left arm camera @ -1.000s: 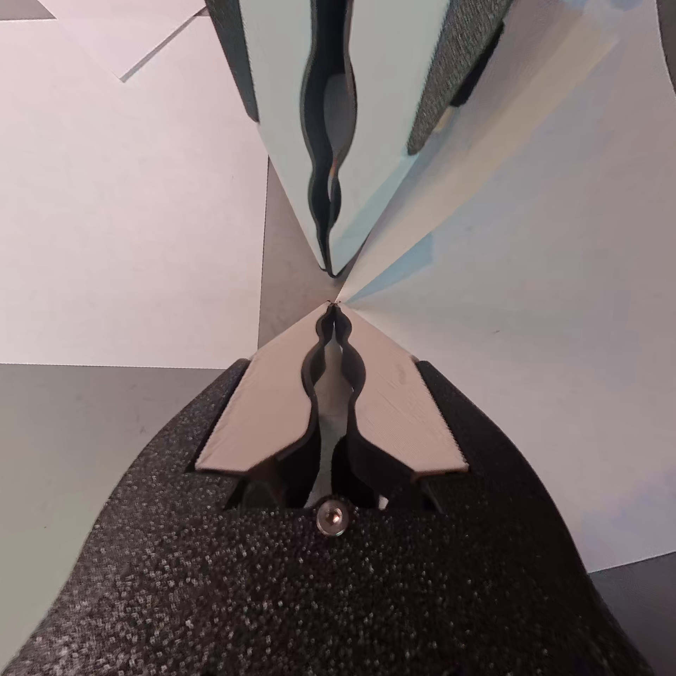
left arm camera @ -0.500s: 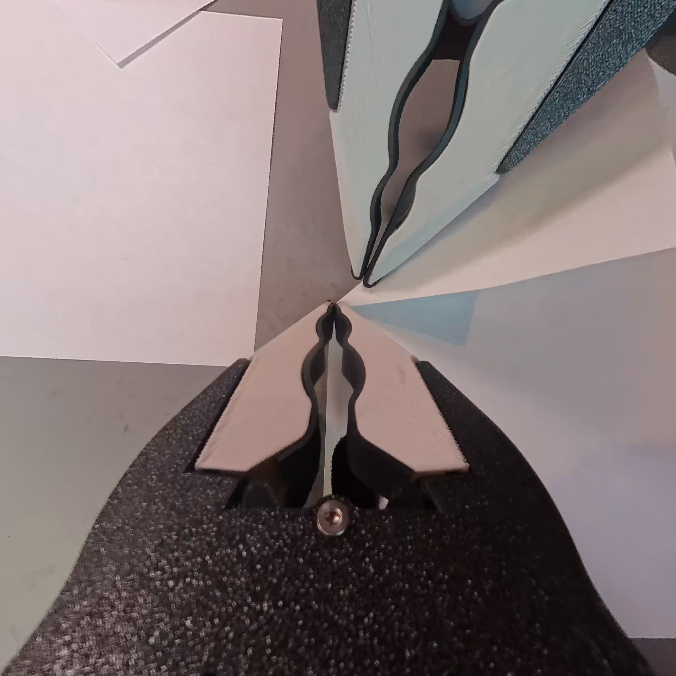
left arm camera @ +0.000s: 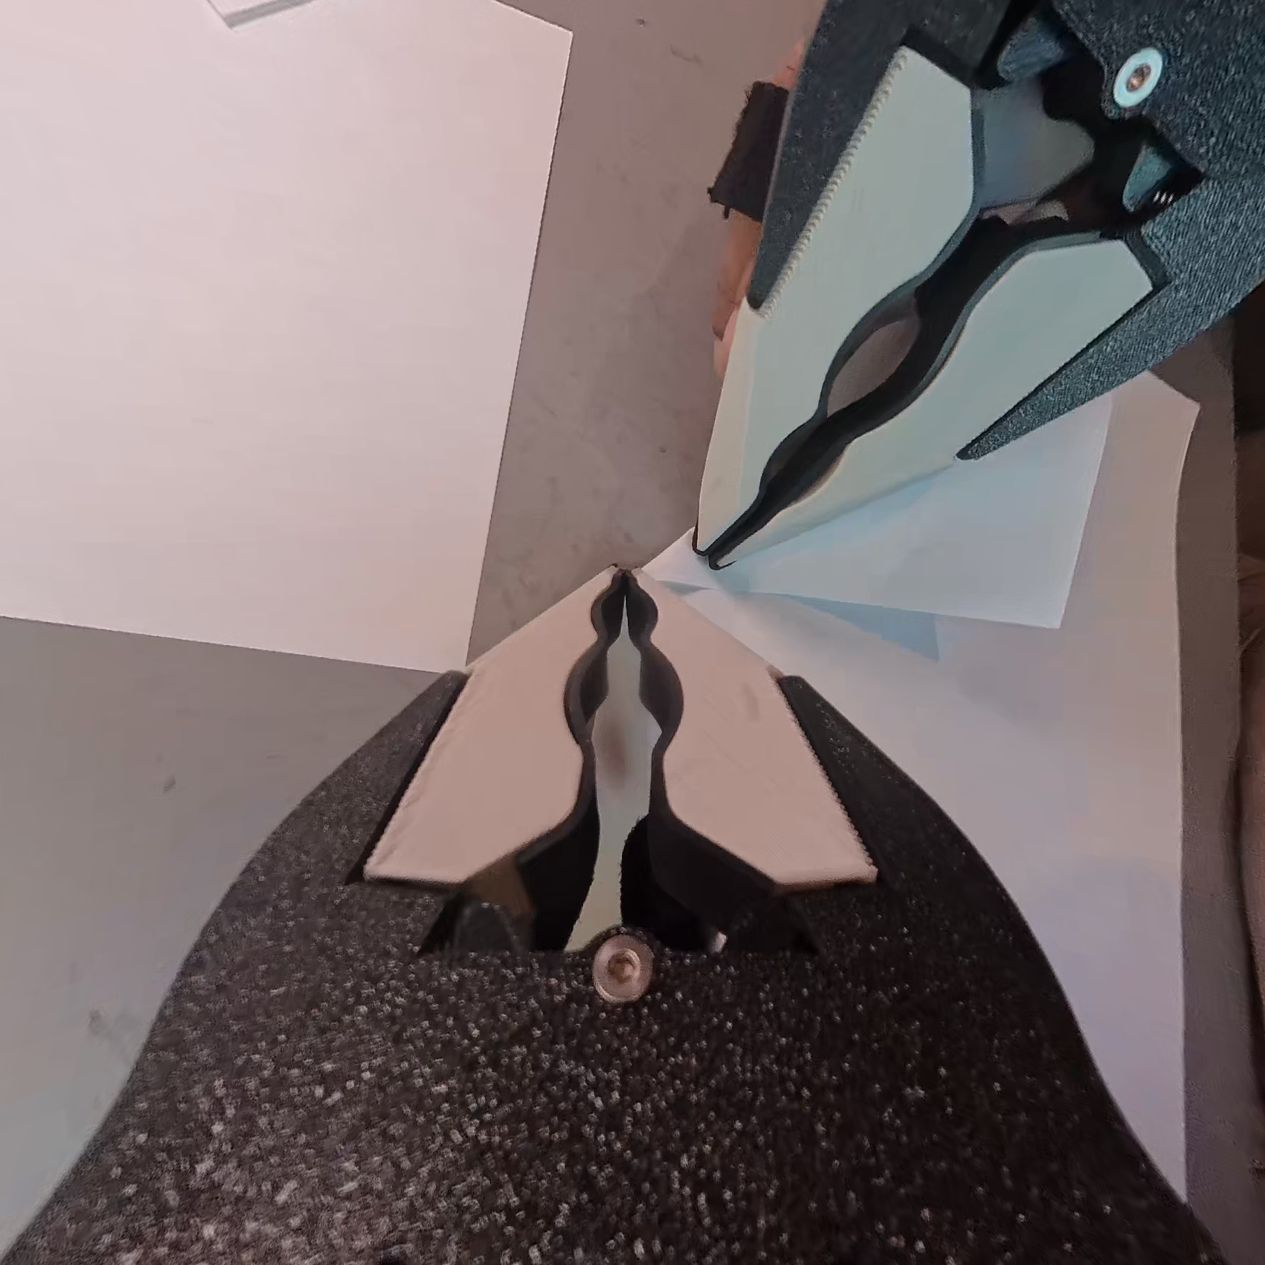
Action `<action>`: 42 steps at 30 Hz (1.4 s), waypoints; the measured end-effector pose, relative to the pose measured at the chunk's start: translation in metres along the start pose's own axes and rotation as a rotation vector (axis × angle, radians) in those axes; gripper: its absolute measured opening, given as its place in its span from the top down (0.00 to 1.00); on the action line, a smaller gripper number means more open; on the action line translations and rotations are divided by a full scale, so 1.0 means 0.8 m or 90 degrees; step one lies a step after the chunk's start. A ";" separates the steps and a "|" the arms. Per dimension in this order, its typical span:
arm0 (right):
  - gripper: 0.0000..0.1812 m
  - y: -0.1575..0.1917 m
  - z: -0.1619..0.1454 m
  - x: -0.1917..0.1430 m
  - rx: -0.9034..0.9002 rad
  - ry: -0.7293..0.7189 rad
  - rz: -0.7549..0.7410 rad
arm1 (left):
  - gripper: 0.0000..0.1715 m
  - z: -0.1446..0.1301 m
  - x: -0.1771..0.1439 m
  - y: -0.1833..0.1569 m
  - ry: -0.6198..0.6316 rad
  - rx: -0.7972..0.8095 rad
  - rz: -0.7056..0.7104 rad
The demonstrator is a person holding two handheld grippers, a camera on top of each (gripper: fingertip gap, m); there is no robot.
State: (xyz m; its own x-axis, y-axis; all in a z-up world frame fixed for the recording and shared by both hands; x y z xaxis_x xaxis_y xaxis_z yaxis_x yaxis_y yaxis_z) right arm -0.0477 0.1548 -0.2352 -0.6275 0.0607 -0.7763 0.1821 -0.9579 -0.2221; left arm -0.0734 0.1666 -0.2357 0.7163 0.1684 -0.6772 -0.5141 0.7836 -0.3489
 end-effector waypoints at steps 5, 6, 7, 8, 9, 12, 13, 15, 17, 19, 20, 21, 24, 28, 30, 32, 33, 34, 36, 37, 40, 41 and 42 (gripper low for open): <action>1.00 0.000 0.000 0.000 -0.002 -0.002 -0.005 | 1.00 0.003 -0.005 0.004 -0.032 -0.068 -0.020; 1.00 0.000 0.000 0.000 -0.004 -0.003 -0.006 | 1.00 0.002 -0.005 0.004 -0.031 -0.073 -0.023; 1.00 0.000 0.001 0.000 -0.004 -0.003 -0.008 | 1.00 0.000 -0.006 0.005 -0.025 -0.070 -0.021; 1.00 -0.001 0.001 0.000 -0.004 -0.004 -0.008 | 1.00 -0.002 -0.007 0.005 -0.013 -0.060 -0.014; 1.00 -0.001 0.000 -0.001 -0.003 -0.004 -0.009 | 1.00 -0.005 -0.008 0.005 0.000 -0.047 -0.004; 1.00 -0.001 0.000 -0.002 0.004 -0.012 -0.012 | 1.00 -0.013 -0.013 -0.008 0.026 -0.011 -0.015; 1.00 -0.001 0.000 -0.002 0.006 -0.014 -0.014 | 1.00 -0.017 -0.012 -0.011 0.037 0.000 -0.014; 0.99 -0.002 0.000 -0.002 0.014 -0.020 -0.015 | 1.00 -0.018 -0.010 -0.013 0.037 0.005 0.007; 0.98 -0.001 0.001 -0.004 0.028 -0.026 -0.015 | 1.00 -0.017 -0.008 -0.014 0.039 -0.002 0.024; 0.96 0.000 0.001 -0.004 0.047 -0.028 -0.015 | 1.00 -0.016 -0.005 -0.017 0.029 -0.014 0.040; 0.96 0.002 -0.001 -0.004 0.054 -0.028 -0.014 | 1.00 -0.015 -0.003 -0.019 0.023 -0.018 0.048; 0.95 0.003 -0.002 -0.003 0.060 -0.029 -0.017 | 1.00 -0.015 -0.003 -0.021 0.019 -0.019 0.060; 0.95 0.004 -0.001 -0.003 0.080 -0.036 -0.020 | 1.00 -0.015 -0.002 -0.021 0.015 -0.016 0.105; 0.93 0.005 0.001 -0.002 0.099 -0.039 -0.014 | 1.00 -0.015 -0.001 -0.023 -0.005 -0.017 0.134; 0.93 0.005 0.002 -0.002 0.107 -0.039 -0.014 | 1.00 -0.015 -0.001 -0.023 -0.015 -0.021 0.148; 0.93 0.006 0.003 -0.002 0.111 -0.039 -0.012 | 1.00 -0.016 -0.001 -0.025 -0.020 -0.019 0.159; 0.93 0.006 0.004 -0.003 0.115 -0.042 -0.008 | 1.00 -0.017 0.000 -0.027 -0.019 -0.015 0.162; 0.92 0.005 0.005 -0.006 0.124 -0.047 -0.003 | 1.00 -0.017 0.000 -0.028 -0.017 -0.011 0.165; 0.90 0.000 0.008 -0.020 0.145 -0.076 0.017 | 1.00 -0.018 0.000 -0.029 -0.015 -0.003 0.171; 0.87 -0.001 0.009 -0.031 0.162 -0.095 0.036 | 1.00 -0.018 0.000 -0.029 -0.015 -0.002 0.171; 0.78 0.001 0.009 -0.076 0.239 -0.165 0.115 | 1.00 -0.018 0.000 -0.028 -0.017 -0.001 0.169; 0.76 0.002 0.006 -0.091 0.270 -0.185 0.139 | 1.00 -0.018 0.000 -0.028 -0.018 -0.001 0.169; 0.73 0.005 0.001 -0.106 0.301 -0.207 0.166 | 1.00 -0.018 0.000 -0.028 -0.018 -0.001 0.168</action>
State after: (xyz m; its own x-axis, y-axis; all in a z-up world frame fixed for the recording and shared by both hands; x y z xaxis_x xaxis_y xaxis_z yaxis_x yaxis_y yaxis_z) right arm 0.0061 0.1458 -0.1698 -0.8190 -0.2084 -0.5347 0.0519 -0.9548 0.2926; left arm -0.0687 0.1402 -0.2370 0.5701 0.3843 -0.7261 -0.6861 0.7089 -0.1635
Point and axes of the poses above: each gripper's, where its closed fingertips meet, x out along the fingers, z out of its top, y = z × x across the jaws, the point moved 1 cm from there along -x, back along the fingers, and after that the axes turned 8 degrees about -z, right-handed, at the moved point
